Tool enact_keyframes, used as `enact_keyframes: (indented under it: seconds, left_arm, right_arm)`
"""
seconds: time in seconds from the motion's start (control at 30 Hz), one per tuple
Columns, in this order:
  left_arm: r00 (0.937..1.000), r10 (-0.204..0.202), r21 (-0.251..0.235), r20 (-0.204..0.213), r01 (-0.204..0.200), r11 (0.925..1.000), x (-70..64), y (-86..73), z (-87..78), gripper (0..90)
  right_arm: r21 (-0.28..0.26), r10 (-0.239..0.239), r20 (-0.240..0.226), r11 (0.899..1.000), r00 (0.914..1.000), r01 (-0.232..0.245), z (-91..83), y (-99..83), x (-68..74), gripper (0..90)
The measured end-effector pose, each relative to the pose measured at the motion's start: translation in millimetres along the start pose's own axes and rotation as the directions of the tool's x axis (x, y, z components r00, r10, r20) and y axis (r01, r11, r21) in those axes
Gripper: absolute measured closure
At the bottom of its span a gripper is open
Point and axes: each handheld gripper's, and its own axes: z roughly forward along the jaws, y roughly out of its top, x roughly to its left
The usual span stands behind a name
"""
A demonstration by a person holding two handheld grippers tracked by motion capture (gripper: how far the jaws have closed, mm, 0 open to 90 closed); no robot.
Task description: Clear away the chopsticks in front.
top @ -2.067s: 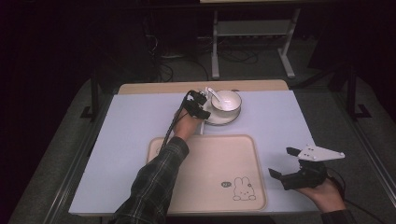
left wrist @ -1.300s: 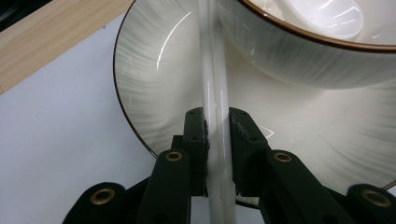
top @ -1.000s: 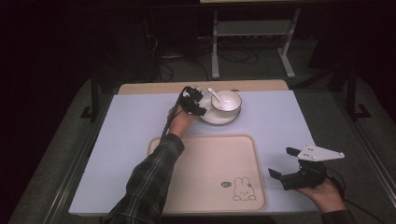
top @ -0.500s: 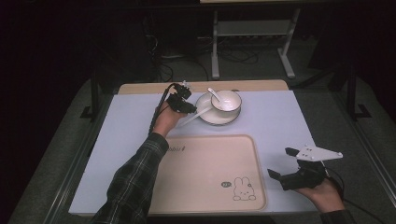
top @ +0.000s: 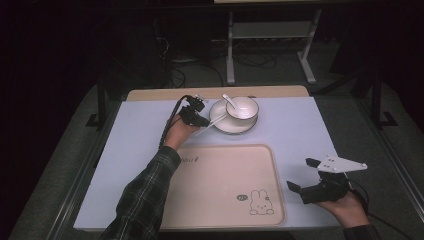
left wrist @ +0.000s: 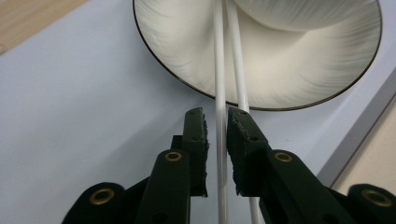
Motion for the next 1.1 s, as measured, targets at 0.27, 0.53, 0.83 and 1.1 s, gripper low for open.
enact_keyframes:
  seconds: [0.27, 0.53, 0.83, 1.1]
  left_arm:
    - [1.0000, 0.001, 0.032, -0.003, -0.001, 0.9995, -2.5, -0.4, 6.9, 84.4]
    - [0.9993, -0.013, 0.002, -0.036, 0.013, 0.9999, -0.1, 0.9, -2.6, 85.8]
    - [0.9984, -0.044, -0.030, -0.035, 0.043, 0.9986, 8.4, -8.9, -40.5, 85.9]
    - [0.9968, -0.073, -0.056, -0.031, 0.071, 0.9959, 8.6, -30.6, -76.3, 86.0]
  right_arm:
    - [-0.002, 0.002, 0.002, 1.000, 1.0000, -0.002, -0.6, -0.2, -0.5, 0.0]
    - [-0.003, 0.003, 0.002, 1.000, 1.0000, -0.003, -1.0, -0.3, -0.8, 0.0]
    - [-0.001, 0.003, 0.003, 1.000, 1.0000, -0.003, -0.8, -0.4, -0.6, 0.0]
    - [-0.002, 0.002, 0.001, 1.000, 1.0000, -0.002, -0.7, -0.1, -0.2, 0.0]
